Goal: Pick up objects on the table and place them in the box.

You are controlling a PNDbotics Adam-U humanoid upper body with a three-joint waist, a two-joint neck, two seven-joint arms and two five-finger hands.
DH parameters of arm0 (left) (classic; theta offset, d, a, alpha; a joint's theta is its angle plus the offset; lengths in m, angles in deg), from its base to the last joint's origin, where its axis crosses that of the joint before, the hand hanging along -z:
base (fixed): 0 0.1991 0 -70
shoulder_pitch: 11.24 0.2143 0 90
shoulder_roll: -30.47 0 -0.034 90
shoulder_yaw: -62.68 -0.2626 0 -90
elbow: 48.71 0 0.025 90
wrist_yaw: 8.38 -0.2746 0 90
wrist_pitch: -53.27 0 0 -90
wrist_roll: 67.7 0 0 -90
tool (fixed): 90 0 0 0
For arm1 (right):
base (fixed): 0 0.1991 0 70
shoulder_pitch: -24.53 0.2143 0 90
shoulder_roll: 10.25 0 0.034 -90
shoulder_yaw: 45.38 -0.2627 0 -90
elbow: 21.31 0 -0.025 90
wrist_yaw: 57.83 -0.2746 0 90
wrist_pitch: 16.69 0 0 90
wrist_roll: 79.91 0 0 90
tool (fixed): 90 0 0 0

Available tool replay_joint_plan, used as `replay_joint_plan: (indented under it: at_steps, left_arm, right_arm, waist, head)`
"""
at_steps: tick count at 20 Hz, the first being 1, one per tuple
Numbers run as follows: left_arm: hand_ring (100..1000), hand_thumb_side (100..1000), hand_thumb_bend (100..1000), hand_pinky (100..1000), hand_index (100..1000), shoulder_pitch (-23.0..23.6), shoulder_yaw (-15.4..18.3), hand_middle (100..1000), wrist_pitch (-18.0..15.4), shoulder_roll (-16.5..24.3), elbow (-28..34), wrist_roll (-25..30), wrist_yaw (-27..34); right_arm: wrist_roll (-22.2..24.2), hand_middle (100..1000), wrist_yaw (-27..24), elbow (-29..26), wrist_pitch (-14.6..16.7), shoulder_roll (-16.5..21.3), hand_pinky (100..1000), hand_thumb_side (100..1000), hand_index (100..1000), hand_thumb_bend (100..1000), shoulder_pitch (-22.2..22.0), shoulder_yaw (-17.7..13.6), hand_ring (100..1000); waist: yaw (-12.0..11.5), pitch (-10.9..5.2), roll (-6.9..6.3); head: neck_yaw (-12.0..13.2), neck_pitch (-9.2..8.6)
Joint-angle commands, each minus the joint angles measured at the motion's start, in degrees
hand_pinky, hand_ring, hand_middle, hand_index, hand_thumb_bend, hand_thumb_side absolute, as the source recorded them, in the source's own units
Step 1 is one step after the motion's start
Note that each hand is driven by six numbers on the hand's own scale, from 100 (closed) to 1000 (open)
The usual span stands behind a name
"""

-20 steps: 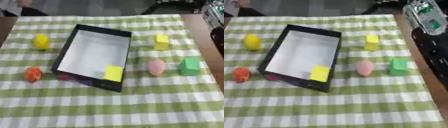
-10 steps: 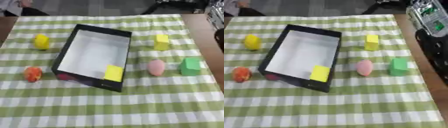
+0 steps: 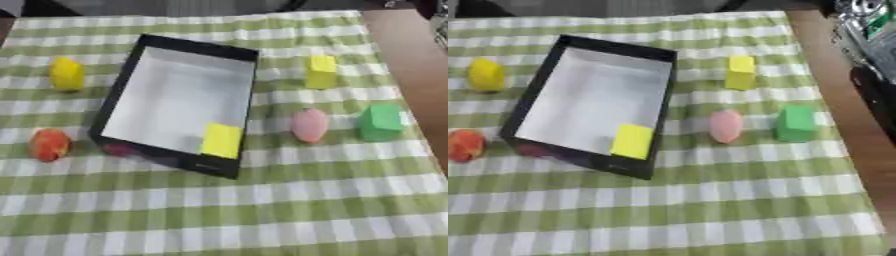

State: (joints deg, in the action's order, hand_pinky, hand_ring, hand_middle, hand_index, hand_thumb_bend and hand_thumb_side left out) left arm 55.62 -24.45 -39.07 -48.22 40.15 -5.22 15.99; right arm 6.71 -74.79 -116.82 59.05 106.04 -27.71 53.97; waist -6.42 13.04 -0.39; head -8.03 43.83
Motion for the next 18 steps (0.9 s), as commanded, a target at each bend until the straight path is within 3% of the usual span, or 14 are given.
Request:
replay_joint_plan:
  at_steps: [1, 9, 13, 14, 15, 16, 17, 18]
  left_arm:
    - [758, 673, 789, 773, 910, 1.3, 1.4, 758, 0.9, -0.2, 5.7, -1.2, -0.9]
    - [757, 671, 790, 772, 910, 5.4, 1.9, 758, 2.4, -1.4, 9.9, -2.1, -3.9]
    - [757, 671, 790, 772, 910, 6.5, 2.0, 758, 2.6, -1.3, 10.5, -2.3, -4.1]
    - [757, 671, 790, 772, 910, 6.8, 2.0, 758, 2.7, -1.2, 10.7, -2.3, -4.1]
    - [757, 670, 791, 771, 909, 6.9, 2.0, 757, 2.7, -1.2, 10.8, -2.3, -4.2]
    - [757, 670, 792, 771, 909, 7.1, 2.0, 757, 2.7, -1.1, 10.9, -2.3, -4.2]
    - [757, 670, 792, 771, 909, 7.2, 2.0, 757, 2.7, -1.1, 11.0, -2.4, -4.1]
    - [757, 669, 793, 771, 909, 7.2, 2.0, 757, 2.7, -1.1, 11.0, -2.4, -4.1]
  right_arm:
    - [1.0, 824, 0.8, -4.9, -1.1, 3.9, 906, 498, 870, 424, -0.5, -1.2, 842]
    - [5.1, 824, 4.4, -16.0, -3.4, 12.6, 899, 499, 873, 442, -8.0, -2.0, 843]
    - [9.3, 828, 7.3, -18.9, -1.4, 17.4, 895, 487, 876, 463, -11.7, -2.5, 846]
    - [10.7, 822, 8.0, -19.0, -0.4, 18.5, 894, 416, 877, 687, -12.5, -2.4, 846]
    - [12.1, 829, 8.8, -19.0, 0.6, 19.5, 893, 471, 877, 480, -13.3, -2.3, 847]
    - [13.6, 830, 9.5, -19.1, 1.6, 20.5, 893, 462, 878, 489, -14.1, -2.1, 848]
    - [15.0, 830, 10.1, -19.1, 2.7, 21.4, 892, 434, 878, 557, -14.8, -1.9, 849]
    - [16.3, 832, 10.5, -19.1, 3.7, 22.1, 892, 439, 878, 507, -15.4, -1.8, 850]
  waist:
    - [-0.2, 0.36, 0.38]
    - [0.0, 0.39, 0.85]
    - [0.4, 0.21, 1.11]
    - [0.5, 0.19, 1.16]
    - [0.5, 0.16, 1.21]
    - [0.6, 0.15, 1.24]
    - [0.6, 0.15, 1.26]
    - [0.6, 0.15, 1.27]
  head:
    - [0.2, 0.29]
    - [0.5, 0.29]
    - [1.2, 0.29]
    - [1.3, 0.29]
    - [1.4, 0.29]
    - [1.6, 0.29]
    - [1.7, 0.29]
    - [1.8, 0.29]
